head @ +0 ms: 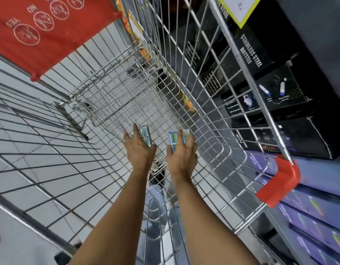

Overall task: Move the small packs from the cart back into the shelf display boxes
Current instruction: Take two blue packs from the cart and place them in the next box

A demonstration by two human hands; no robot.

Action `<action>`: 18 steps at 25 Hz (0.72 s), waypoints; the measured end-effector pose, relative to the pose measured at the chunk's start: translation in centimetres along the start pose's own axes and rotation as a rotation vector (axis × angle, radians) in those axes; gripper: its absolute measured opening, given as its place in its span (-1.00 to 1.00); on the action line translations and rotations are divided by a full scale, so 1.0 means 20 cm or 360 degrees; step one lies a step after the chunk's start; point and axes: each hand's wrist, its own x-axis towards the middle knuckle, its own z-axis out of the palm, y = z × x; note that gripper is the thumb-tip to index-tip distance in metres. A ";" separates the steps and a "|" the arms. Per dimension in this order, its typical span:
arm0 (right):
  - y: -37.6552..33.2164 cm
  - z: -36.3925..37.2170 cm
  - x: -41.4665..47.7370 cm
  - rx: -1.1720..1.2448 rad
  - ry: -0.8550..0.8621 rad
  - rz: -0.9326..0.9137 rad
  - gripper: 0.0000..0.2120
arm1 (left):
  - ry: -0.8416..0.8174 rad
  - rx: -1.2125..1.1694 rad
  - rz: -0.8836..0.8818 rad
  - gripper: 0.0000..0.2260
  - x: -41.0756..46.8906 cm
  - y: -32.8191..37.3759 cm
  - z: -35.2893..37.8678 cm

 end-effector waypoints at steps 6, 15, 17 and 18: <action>-0.10 -0.22 0.06 0.0008 0.0171 -0.0154 -0.40 | 0.0061 -0.0127 0.0148 -0.13 -0.04 0.13 -0.11; -0.34 -0.89 -0.17 0.0207 0.0635 -0.0340 -0.45 | 0.0474 -0.0746 0.0472 -0.20 -0.30 0.54 -0.68; -0.41 -1.06 -0.22 0.0286 0.0815 -0.0358 -0.47 | 0.0559 -0.0772 0.0565 -0.22 -0.35 0.63 -0.81; -0.43 -1.18 -0.25 0.0311 0.0897 -0.0395 -0.48 | 0.0601 -0.0777 0.0664 -0.23 -0.41 0.71 -0.89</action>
